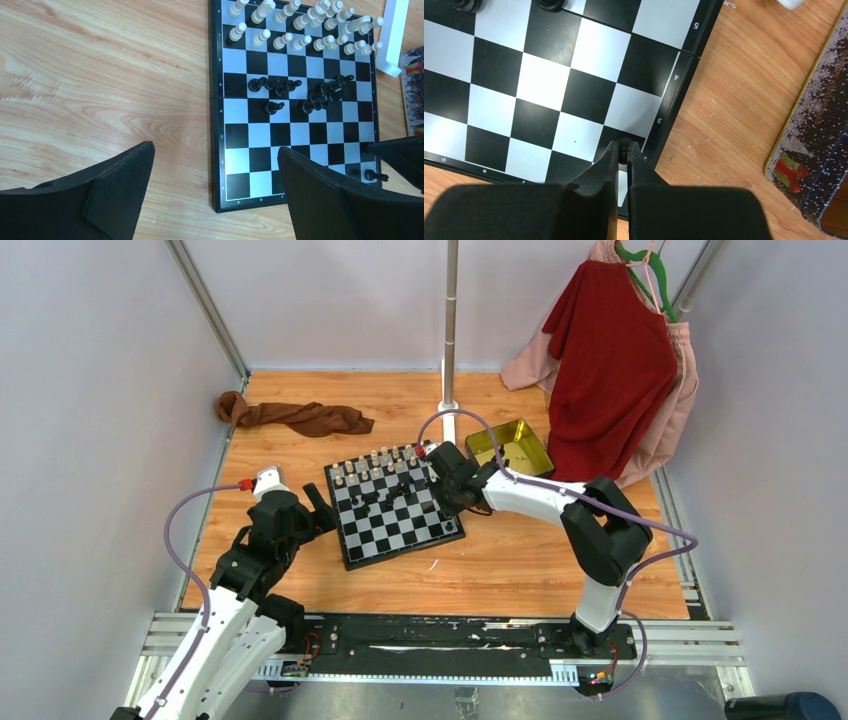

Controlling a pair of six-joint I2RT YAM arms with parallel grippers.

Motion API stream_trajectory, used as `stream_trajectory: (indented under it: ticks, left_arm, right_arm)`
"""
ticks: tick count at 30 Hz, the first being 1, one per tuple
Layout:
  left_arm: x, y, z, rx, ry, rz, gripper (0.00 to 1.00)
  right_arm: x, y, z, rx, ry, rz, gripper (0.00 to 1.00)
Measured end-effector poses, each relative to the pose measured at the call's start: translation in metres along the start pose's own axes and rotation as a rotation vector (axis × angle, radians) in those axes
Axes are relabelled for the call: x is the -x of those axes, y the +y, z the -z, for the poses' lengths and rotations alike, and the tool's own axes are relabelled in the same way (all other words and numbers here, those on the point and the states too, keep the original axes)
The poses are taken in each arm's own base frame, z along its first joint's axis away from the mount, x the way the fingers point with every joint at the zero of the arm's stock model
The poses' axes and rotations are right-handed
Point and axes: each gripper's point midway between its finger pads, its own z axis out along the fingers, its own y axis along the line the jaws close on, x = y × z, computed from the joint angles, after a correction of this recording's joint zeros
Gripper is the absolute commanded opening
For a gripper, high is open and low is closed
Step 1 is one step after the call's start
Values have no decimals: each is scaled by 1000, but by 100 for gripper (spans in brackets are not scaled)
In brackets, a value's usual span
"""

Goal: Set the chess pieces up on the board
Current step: Place the chess piece on the chessboard, then pick up the chess piece from the chessboard.

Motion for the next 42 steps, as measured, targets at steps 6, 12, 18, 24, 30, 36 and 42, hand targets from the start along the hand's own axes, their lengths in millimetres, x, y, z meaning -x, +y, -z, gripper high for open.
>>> stream_trajectory:
  ticks: [6, 12, 18, 24, 30, 36, 42]
  left_arm:
    - [0, 0, 0, 1, 1, -1, 100]
    - [0, 0, 0, 1, 2, -1, 100]
    - [-1, 0, 0, 2, 3, -1, 100]
    - [-1, 0, -1, 3, 5, -2, 100]
    - [-1, 0, -1, 4, 5, -2, 100]
    - [-1, 0, -1, 3, 5, -2, 100]
    - [-1, 0, -2, 4, 5, -2, 100]
  right_arm:
    - [-3, 3, 1, 5, 0, 2, 0]
    - [-4, 4, 2, 8, 1, 5, 7]
    - [-5, 6, 2, 18, 3, 3, 32]
    - [-6, 9, 2, 27, 7, 9, 38]
    - [-3, 9, 5, 27, 10, 17, 38]
    - [29, 12, 11, 32, -42, 32, 42]
    - [62, 17, 5, 37, -84, 44, 50]
